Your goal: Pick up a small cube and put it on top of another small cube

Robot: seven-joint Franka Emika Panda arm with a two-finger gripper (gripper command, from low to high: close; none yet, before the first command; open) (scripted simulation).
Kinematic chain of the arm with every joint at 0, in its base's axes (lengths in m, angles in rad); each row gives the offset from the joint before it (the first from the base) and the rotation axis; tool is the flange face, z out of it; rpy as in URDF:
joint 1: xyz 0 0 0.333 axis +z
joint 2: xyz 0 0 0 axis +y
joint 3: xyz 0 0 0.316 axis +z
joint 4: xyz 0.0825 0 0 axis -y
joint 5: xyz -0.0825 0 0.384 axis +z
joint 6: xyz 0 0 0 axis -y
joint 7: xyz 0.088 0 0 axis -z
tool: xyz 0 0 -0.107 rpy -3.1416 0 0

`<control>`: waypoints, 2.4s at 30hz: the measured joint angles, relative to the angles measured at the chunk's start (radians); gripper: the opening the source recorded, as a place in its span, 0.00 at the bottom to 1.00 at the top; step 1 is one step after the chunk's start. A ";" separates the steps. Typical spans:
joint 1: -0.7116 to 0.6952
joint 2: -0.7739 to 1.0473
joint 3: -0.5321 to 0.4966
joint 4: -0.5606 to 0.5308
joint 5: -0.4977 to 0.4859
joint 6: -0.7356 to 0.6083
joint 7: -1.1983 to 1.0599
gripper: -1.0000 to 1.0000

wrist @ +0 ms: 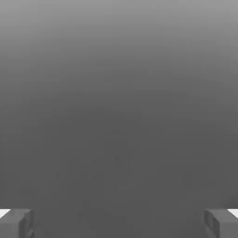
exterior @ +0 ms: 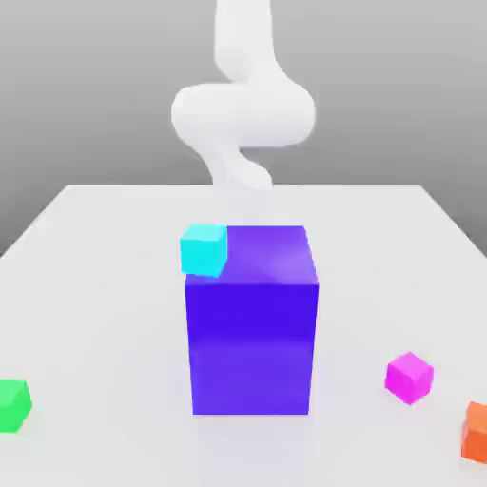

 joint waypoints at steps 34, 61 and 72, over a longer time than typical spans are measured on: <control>0.373 1.067 0.134 -0.294 -0.359 0.624 0.301 0.00; -0.083 0.961 0.090 -0.091 -0.051 0.246 -0.237 0.00; -0.396 0.938 -0.107 -0.030 0.028 0.203 -0.570 0.00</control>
